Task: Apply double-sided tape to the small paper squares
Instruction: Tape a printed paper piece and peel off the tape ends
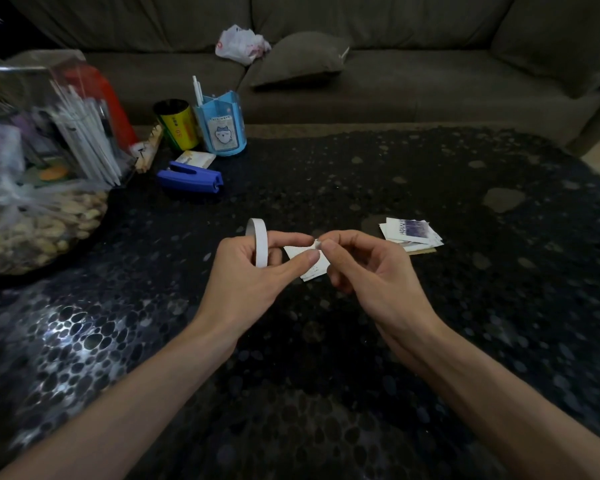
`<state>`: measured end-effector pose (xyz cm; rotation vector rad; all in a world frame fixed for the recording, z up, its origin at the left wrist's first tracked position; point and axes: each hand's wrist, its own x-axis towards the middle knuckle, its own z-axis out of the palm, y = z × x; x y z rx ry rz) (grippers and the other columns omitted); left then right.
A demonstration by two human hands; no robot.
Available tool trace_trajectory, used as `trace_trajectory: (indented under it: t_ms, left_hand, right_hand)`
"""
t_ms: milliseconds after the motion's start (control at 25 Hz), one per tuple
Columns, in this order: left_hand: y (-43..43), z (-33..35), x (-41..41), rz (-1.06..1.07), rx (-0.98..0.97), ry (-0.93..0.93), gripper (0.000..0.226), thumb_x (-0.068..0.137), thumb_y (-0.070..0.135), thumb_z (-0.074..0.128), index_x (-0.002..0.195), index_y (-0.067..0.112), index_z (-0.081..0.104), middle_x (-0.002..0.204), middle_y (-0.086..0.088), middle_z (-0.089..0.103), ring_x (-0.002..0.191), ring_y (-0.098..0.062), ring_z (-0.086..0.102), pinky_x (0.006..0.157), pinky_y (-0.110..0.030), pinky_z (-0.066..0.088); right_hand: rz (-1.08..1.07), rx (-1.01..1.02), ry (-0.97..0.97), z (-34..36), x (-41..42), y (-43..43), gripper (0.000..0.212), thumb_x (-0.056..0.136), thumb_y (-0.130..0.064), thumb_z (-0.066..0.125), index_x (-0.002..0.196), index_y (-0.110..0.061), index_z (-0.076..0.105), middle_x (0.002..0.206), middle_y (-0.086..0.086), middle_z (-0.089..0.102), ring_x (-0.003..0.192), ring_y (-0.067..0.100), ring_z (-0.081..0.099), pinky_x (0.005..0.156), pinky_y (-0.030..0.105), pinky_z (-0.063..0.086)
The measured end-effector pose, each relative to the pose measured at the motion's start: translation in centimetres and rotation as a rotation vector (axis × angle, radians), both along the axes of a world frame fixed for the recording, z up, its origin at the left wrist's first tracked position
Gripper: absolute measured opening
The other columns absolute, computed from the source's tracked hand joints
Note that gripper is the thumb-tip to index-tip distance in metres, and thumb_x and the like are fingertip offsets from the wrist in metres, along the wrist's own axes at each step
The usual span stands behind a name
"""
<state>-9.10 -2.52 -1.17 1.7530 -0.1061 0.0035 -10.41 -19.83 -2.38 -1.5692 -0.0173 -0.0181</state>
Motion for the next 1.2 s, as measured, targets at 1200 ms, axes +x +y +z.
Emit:
trace_trajectory:
  t_ms: [1200]
  left_hand:
    - [-0.2,0.8,-0.6,0.059,-0.097,0.135,0.012,0.085,0.028,0.079,0.095,0.024,0.083,0.066,0.011,0.073,0.059,0.001,0.065,0.062,-0.016,0.044]
  right_hand:
    - [-0.006,-0.089,-0.094,0.0,-0.4,0.0,0.034,0.097,-0.005,0.07,0.108,-0.035,0.083,0.086,-0.002,0.065,0.074,0.021,0.05,0.075,0.036,0.047]
